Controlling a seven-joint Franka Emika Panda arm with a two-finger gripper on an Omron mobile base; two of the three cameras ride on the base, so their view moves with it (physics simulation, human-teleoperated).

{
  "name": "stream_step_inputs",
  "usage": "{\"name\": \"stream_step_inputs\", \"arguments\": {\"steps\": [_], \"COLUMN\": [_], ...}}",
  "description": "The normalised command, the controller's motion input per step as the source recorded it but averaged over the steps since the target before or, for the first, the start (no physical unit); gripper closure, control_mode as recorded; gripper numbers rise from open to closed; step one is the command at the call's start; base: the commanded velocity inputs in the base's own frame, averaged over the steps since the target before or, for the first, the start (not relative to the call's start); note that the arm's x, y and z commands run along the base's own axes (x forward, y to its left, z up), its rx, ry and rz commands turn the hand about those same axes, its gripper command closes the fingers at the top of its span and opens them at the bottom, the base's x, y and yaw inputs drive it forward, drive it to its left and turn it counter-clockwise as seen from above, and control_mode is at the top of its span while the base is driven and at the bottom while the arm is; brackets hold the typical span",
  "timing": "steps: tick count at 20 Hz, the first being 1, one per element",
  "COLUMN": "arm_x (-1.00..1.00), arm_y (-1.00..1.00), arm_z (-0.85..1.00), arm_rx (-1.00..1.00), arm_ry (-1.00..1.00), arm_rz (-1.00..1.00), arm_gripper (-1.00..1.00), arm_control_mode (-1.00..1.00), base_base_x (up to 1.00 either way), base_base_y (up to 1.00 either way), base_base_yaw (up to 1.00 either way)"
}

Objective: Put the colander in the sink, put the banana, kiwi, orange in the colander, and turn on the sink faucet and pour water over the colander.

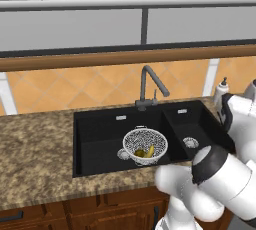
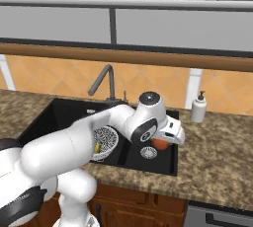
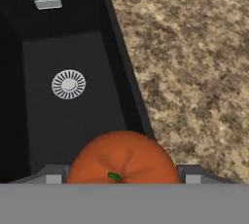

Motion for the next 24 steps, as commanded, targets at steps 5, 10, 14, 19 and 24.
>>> {"name": "stream_step_inputs", "arguments": {"steps": [5, 10, 14, 19, 24], "arm_x": [-0.10, -0.04, 0.01, 0.10, 0.04], "arm_y": [0.47, 0.59, 0.81, 1.00, 1.00], "arm_z": [0.22, 0.03, 0.00, 0.00, 0.00], "arm_rx": [0.02, 0.03, 0.02, 0.01, 0.01], "arm_ry": [0.16, 0.12, 0.00, 0.00, 0.00], "arm_rz": [0.07, 0.07, 0.02, 0.01, 0.02], "arm_gripper": [1.00, 1.00, 1.00, 1.00, 1.00], "arm_control_mode": [-1.00, -1.00, -1.00, -1.00, -1.00], "base_base_x": [0.00, 0.00, 0.00, 0.00, 0.00], "base_base_y": [0.00, 0.00, 0.00, 0.00, 0.00], "base_base_yaw": [0.00, 0.00, 0.00, 0.00, 0.00]}}
